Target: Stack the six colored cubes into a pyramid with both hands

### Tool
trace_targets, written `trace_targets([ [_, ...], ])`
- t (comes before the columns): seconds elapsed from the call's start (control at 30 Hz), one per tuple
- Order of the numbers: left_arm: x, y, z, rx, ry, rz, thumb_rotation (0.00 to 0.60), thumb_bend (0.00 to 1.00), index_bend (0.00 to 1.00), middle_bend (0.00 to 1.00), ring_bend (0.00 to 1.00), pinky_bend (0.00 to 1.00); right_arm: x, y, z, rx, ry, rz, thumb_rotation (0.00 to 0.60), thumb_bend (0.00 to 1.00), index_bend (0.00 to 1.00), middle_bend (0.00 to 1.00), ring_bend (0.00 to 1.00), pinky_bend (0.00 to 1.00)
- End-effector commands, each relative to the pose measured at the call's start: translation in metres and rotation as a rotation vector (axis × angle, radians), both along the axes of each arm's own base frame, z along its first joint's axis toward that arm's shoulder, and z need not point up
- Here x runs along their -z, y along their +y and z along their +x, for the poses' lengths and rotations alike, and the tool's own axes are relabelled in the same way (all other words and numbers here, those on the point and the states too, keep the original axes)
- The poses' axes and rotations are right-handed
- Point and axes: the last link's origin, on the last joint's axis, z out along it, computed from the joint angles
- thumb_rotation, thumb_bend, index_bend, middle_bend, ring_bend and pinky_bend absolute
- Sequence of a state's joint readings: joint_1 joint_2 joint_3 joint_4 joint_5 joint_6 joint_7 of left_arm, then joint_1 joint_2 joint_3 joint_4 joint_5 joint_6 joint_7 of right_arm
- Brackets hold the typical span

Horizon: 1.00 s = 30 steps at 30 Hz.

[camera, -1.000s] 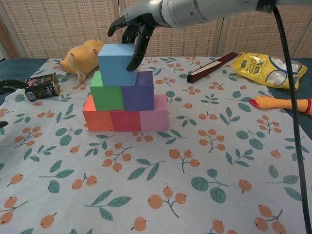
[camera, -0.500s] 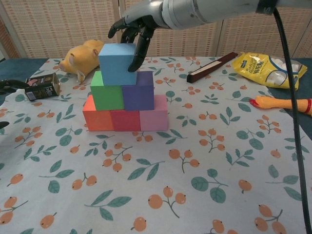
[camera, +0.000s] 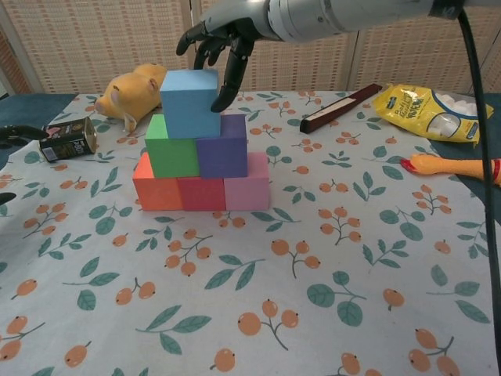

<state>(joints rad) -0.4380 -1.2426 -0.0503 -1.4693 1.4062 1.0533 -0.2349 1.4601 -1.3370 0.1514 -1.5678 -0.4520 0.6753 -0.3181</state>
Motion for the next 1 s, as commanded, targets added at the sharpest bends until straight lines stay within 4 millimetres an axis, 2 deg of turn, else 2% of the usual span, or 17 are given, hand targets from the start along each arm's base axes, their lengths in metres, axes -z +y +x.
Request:
trace_targets([
  [0.03, -0.001, 0.001, 0.0, 0.008, 0.003, 0.006, 0.6, 0.4, 0.02, 0.0, 0.0, 0.01, -0.018, 0.004, -0.008, 0.011, -0.025, -0.026, 0.6, 0.09, 0.0, 0.15, 0.08, 0.18],
  [0.13, -0.003, 0.002, -0.001, 0.016, -0.005, 0.015, 0.6, 0.4, 0.02, 0.0, 0.0, 0.01, -0.041, 0.01, -0.025, 0.039, -0.056, -0.057, 0.6, 0.09, 0.0, 0.15, 0.08, 0.18],
  [0.27, -0.002, 0.002, 0.0, 0.036, -0.033, -0.004, 0.6, 0.4, 0.03, 0.0, 0.0, 0.02, -0.067, 0.018, -0.065, 0.116, -0.075, -0.085, 0.6, 0.09, 0.0, 0.15, 0.08, 0.18],
  [0.4, 0.004, 0.006, 0.007, 0.076, -0.041, -0.024, 0.6, 0.4, 0.03, 0.0, 0.0, 0.01, -0.07, 0.022, -0.102, 0.201, -0.079, -0.068, 0.6, 0.14, 0.01, 0.15, 0.08, 0.18],
  [0.5, 0.011, 0.01, 0.013, 0.099, -0.036, -0.052, 0.6, 0.4, 0.03, 0.0, 0.0, 0.01, -0.065, 0.02, -0.121, 0.246, -0.084, -0.048, 0.597, 0.25, 0.08, 0.15, 0.07, 0.14],
  [0.6, 0.018, 0.014, 0.019, 0.117, -0.014, -0.072, 0.6, 0.41, 0.03, 0.0, 0.0, 0.01, -0.058, 0.019, -0.131, 0.251, -0.074, -0.029, 0.525, 0.33, 0.1, 0.14, 0.02, 0.07],
  [0.67, 0.022, 0.015, 0.02, 0.116, -0.005, -0.083, 0.6, 0.41, 0.02, 0.0, 0.0, 0.01, -0.055, 0.019, -0.136, 0.245, -0.061, -0.025, 0.376, 0.37, 0.11, 0.11, 0.0, 0.01],
  [0.73, 0.027, 0.016, 0.02, 0.112, 0.008, -0.095, 0.6, 0.41, 0.01, 0.0, 0.0, 0.01, -0.053, 0.019, -0.141, 0.24, -0.048, -0.022, 0.269, 0.38, 0.1, 0.08, 0.0, 0.0],
  [0.77, 0.03, 0.016, 0.02, 0.109, 0.018, -0.1, 0.6, 0.41, 0.01, 0.0, 0.0, 0.01, -0.051, 0.019, -0.144, 0.238, -0.04, -0.022, 0.239, 0.38, 0.1, 0.07, 0.0, 0.0],
  [1.0, 0.044, 0.02, 0.006, 0.045, 0.119, -0.116, 0.6, 0.41, 0.01, 0.0, 0.0, 0.01, -0.028, 0.022, -0.166, 0.252, 0.034, 0.017, 0.188, 0.38, 0.06, 0.05, 0.0, 0.0],
])
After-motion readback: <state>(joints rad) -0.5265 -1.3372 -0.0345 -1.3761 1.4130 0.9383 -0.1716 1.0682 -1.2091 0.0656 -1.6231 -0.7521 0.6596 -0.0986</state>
